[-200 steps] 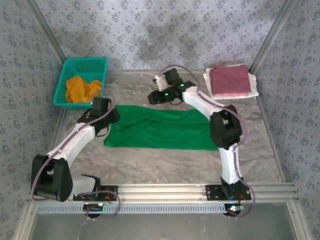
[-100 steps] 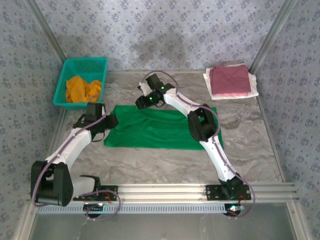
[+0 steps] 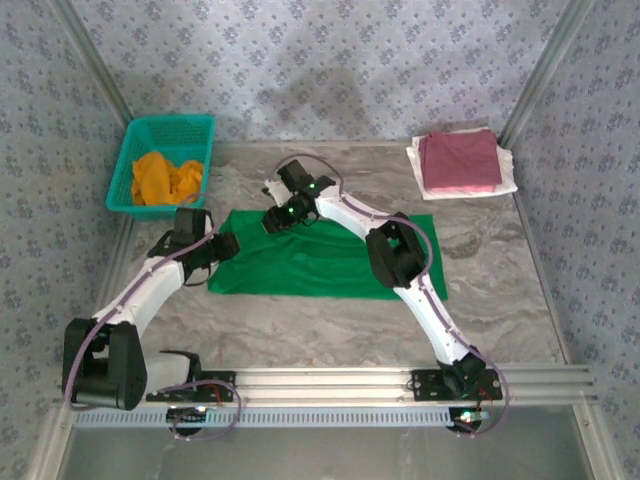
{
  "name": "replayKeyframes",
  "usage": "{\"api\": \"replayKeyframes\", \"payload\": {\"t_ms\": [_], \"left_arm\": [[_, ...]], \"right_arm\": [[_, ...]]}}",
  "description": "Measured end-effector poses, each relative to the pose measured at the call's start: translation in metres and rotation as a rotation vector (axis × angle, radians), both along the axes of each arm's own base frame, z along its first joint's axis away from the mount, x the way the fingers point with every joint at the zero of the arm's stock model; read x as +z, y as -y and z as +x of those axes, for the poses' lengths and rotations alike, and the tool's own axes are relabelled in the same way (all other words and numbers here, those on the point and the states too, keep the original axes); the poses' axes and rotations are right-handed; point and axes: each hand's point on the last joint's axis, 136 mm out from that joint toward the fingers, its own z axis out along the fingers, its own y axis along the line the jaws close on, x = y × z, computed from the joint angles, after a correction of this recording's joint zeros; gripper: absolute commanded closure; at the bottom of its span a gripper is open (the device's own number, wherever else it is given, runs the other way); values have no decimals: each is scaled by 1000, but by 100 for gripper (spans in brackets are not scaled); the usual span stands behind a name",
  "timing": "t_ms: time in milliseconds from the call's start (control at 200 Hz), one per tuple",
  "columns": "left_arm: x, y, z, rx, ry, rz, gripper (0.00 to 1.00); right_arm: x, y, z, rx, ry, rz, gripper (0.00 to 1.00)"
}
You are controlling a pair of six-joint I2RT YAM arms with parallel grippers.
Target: Fold and stack the t-shirts
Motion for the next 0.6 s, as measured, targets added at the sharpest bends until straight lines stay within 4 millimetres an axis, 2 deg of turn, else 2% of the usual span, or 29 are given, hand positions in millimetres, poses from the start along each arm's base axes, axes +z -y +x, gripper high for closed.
{"api": "replayKeyframes", "payload": {"t_ms": [70, 255, 445, 600], "left_arm": [[0, 1, 1, -2, 2, -2, 52], [-2, 2, 2, -5, -2, -6, 52], [-3, 2, 2, -5, -3, -6, 52], [-7, 1, 1, -2, -3, -2, 52]], "right_arm": [[0, 1, 1, -6, 0, -3, 79], [-1, 4, 4, -11, 12, -13, 100], [1, 3, 3, -13, 20, -20, 100], [19, 9, -6, -10, 45, -9, 100]]}}
